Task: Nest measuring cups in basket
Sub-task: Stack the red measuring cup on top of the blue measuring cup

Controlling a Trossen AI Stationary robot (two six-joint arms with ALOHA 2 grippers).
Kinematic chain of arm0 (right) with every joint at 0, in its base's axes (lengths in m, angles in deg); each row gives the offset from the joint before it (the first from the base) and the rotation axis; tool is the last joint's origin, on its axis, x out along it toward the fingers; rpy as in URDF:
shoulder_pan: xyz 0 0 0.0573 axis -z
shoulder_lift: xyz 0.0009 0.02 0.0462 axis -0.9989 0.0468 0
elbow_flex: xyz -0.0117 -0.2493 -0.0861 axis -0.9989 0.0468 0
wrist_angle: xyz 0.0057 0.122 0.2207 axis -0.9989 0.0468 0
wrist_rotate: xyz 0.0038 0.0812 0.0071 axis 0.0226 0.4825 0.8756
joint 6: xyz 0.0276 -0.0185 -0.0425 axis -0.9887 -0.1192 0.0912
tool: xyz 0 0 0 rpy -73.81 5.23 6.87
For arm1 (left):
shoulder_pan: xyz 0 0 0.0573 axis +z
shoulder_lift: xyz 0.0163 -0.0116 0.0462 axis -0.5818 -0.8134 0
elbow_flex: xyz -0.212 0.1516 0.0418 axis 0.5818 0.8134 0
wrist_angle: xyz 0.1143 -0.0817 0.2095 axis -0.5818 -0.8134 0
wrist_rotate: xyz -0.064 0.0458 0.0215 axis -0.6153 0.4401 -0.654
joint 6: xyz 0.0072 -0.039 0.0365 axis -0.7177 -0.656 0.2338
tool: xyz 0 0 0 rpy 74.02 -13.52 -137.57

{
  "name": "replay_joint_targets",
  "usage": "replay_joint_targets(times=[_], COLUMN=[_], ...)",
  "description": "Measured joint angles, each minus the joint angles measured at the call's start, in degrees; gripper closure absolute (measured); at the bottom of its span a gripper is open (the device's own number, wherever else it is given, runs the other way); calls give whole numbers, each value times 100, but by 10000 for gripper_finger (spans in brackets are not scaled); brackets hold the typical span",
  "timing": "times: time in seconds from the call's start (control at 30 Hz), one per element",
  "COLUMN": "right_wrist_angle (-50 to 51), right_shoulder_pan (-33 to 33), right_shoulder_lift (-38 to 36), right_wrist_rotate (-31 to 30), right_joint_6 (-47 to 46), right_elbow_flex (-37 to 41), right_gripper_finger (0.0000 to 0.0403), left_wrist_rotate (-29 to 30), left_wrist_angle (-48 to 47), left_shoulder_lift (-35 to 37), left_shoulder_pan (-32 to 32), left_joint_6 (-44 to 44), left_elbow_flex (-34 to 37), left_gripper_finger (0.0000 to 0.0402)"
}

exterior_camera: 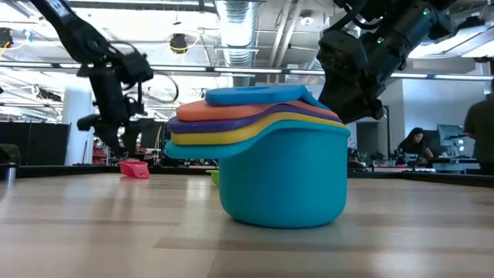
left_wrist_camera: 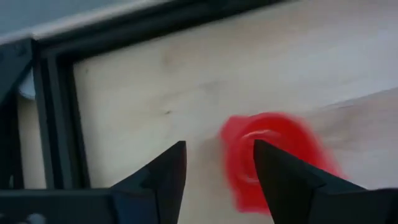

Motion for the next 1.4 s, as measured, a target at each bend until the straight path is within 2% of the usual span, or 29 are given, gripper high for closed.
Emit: replay_joint_targets(times=[0.17,0.37,0.5,0.67,0.87,0.97,1.1,1.23,1.4], right_wrist_angle=[87,96,100,79,78,80,80,82,86], right_shoulder_pan=[-124,-144,-154,-155,-273,-404,-608,-815,-888], right_shoulder_lift=[0,0,2,2,4,4,4,4,4], right_wrist_rotate=[2,-3,-11,-35,-37,-37,-46,-215,-239], right_joint_6=[-1,-3,-7,-68,-366,-601,-963,-1286,-1491], right_elbow_flex=[0,-2,-2,-2,-2,-2,-2,-2,-2], right_gripper_finger=[200,225,240,256,273,280,286,287,288], left_wrist_rotate=[260,-145,-176,-612,-1007,-1002,-1090,-1082,-540], left_wrist_angle=[4,72,42,-27,-375,-708,-1075,-1064,-333], left_shoulder_lift=[-621,-915,-935,-930,-504,-11,764,1319,1329], left_shoulder_pan=[81,75,75,43,-427,-896,-1907,-3241,-5053], left_joint_6=[150,105,160,357,531,546,300,-577,-1498], left_elbow_flex=[-164,-325,-358,-358,-358,-358,-358,-358,-358], left_gripper_finger=[243,288,332,388,388,389,398,395,399])
